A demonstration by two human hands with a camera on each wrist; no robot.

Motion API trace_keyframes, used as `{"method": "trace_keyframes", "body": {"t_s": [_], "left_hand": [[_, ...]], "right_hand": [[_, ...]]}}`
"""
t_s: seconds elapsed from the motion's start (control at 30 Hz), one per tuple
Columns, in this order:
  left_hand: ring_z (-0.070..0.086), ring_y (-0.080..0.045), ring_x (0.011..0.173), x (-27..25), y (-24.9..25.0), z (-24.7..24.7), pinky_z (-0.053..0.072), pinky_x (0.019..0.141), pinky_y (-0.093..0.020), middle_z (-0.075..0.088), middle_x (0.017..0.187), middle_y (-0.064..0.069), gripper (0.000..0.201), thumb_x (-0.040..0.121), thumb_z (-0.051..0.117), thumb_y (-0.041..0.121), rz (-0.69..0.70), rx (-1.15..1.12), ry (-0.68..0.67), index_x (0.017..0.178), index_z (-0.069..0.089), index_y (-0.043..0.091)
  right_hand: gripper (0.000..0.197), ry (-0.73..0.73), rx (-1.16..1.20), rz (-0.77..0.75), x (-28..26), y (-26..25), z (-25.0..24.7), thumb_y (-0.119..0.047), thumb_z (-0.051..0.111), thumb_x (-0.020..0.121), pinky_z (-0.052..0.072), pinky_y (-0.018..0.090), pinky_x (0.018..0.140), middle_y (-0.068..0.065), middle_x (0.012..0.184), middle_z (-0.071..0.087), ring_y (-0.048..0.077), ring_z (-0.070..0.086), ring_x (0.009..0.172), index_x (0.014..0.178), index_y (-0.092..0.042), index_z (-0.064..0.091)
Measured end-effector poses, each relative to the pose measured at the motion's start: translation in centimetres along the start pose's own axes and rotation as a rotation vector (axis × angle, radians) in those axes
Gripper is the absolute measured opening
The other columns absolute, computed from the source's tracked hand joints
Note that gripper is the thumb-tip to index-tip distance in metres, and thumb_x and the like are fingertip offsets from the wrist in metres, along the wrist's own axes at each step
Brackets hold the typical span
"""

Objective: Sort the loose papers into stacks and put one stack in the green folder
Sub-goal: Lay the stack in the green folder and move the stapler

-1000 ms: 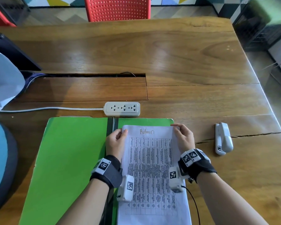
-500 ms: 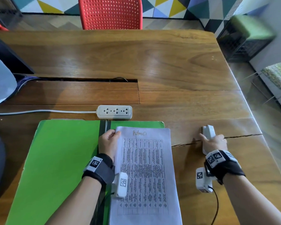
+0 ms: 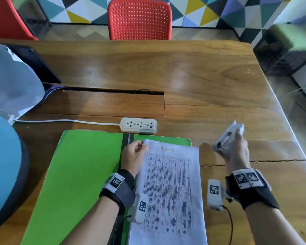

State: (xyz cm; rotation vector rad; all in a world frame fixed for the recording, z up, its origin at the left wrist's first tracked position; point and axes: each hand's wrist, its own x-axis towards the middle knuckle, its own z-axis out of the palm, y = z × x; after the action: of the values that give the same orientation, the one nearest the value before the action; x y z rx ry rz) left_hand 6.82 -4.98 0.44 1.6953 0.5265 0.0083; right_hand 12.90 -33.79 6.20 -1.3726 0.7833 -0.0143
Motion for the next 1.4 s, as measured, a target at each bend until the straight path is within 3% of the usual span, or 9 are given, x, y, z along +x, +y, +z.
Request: {"method": "trace_keyframes", "body": {"t_s": [0.13, 0.27, 0.4, 0.5, 0.6, 0.77, 1.03, 1.17, 1.4], "left_hand": [[0.061, -0.009, 0.073, -1.0, 1.1, -0.2, 0.047, 0.066, -0.018, 0.071, 0.083, 0.001, 0.014, 0.092, 0.063, 0.024, 0.072, 0.080, 0.004, 0.092, 0.072, 0.014], [0.058, -0.002, 0.070, -1.7, 1.8, -0.1, 0.044, 0.062, -0.009, 0.067, 0.079, 0.004, 0.011, 0.092, 0.062, 0.020, 0.140, 0.134, 0.015, 0.090, 0.072, 0.015], [0.054, 0.004, 0.063, -2.0, 2.5, 0.3, 0.044, 0.059, -0.006, 0.063, 0.072, 0.008, 0.009, 0.091, 0.064, 0.014, 0.149, 0.101, 0.038, 0.088, 0.071, 0.018], [0.049, -0.001, 0.056, -2.1, 2.7, 0.4, 0.042, 0.052, -0.009, 0.059, 0.066, 0.008, 0.006, 0.089, 0.067, 0.018, 0.111, 0.047, 0.037, 0.087, 0.072, 0.019], [0.043, 0.001, 0.049, -2.0, 2.9, 0.4, 0.040, 0.049, -0.012, 0.055, 0.060, 0.008, 0.004, 0.087, 0.070, 0.017, 0.094, 0.012, 0.019, 0.084, 0.072, 0.019], [0.042, -0.001, 0.050, -1.9, 3.1, 0.3, 0.039, 0.049, -0.014, 0.052, 0.060, 0.008, 0.004, 0.087, 0.071, 0.018, 0.087, 0.005, -0.003, 0.083, 0.072, 0.019], [0.050, -0.002, 0.061, -2.1, 4.1, -0.1, 0.051, 0.060, -0.028, 0.064, 0.073, -0.009, 0.015, 0.086, 0.072, 0.029, 0.202, 0.029, -0.104, 0.088, 0.067, 0.015], [0.053, -0.002, 0.067, -1.8, 3.8, -0.3, 0.053, 0.065, -0.027, 0.061, 0.078, 0.005, 0.022, 0.085, 0.073, 0.029, 0.188, 0.017, -0.155, 0.092, 0.060, 0.012], [0.069, -0.030, 0.081, -2.1, 2.8, -2.5, 0.060, 0.074, -0.037, 0.062, 0.091, -0.010, 0.027, 0.082, 0.070, 0.019, 0.076, -0.136, -0.179, 0.099, 0.052, 0.009]], "right_hand": [[0.046, -0.246, 0.352, 0.045, -5.1, -0.5, 5.7, -0.032, 0.049, 0.098, 0.054, 0.047, 0.091, 0.024, 0.122, 0.059, 0.032, 0.062, 0.107, 0.134, -0.005, 0.042], [0.025, -0.322, 0.087, -0.113, -8.0, 1.2, 9.7, -0.020, 0.051, 0.091, 0.055, 0.033, 0.072, 0.019, 0.117, 0.054, 0.024, 0.062, 0.097, 0.114, -0.011, 0.047], [0.033, -0.344, -0.085, -0.301, -10.0, 3.1, 11.6, -0.025, 0.051, 0.093, 0.051, 0.020, 0.067, 0.001, 0.098, 0.046, -0.007, 0.059, 0.072, 0.111, 0.002, 0.045], [0.009, -0.396, -0.156, -0.350, -10.5, 3.9, 12.2, -0.020, 0.052, 0.095, 0.048, 0.018, 0.073, 0.007, 0.102, 0.042, -0.007, 0.056, 0.072, 0.094, -0.014, 0.045], [0.016, -0.425, -0.136, -0.350, -10.2, 4.1, 12.6, -0.016, 0.056, 0.095, 0.045, 0.008, 0.064, 0.002, 0.096, 0.037, -0.011, 0.055, 0.068, 0.087, -0.017, 0.042], [0.019, -0.468, -0.133, -0.297, -9.5, 3.5, 13.5, -0.033, 0.058, 0.079, 0.047, 0.017, 0.059, 0.011, 0.104, 0.042, 0.017, 0.051, 0.084, 0.089, -0.025, 0.044], [0.014, -0.354, -0.143, -0.231, -8.5, 4.0, 14.9, -0.035, 0.053, 0.085, 0.046, 0.035, 0.056, 0.015, 0.083, 0.053, 0.025, 0.054, 0.070, 0.090, -0.023, 0.050], [0.026, -0.239, -0.076, -0.211, -7.9, 4.3, 15.8, -0.042, 0.055, 0.087, 0.046, 0.034, 0.050, 0.024, 0.069, 0.057, 0.027, 0.056, 0.057, 0.084, -0.017, 0.053], [0.052, -0.157, -0.147, -0.238, -7.2, 4.9, 16.0, -0.058, 0.054, 0.083, 0.044, 0.039, 0.047, 0.011, 0.052, 0.049, 0.023, 0.052, 0.048, 0.054, -0.015, 0.046]]}}
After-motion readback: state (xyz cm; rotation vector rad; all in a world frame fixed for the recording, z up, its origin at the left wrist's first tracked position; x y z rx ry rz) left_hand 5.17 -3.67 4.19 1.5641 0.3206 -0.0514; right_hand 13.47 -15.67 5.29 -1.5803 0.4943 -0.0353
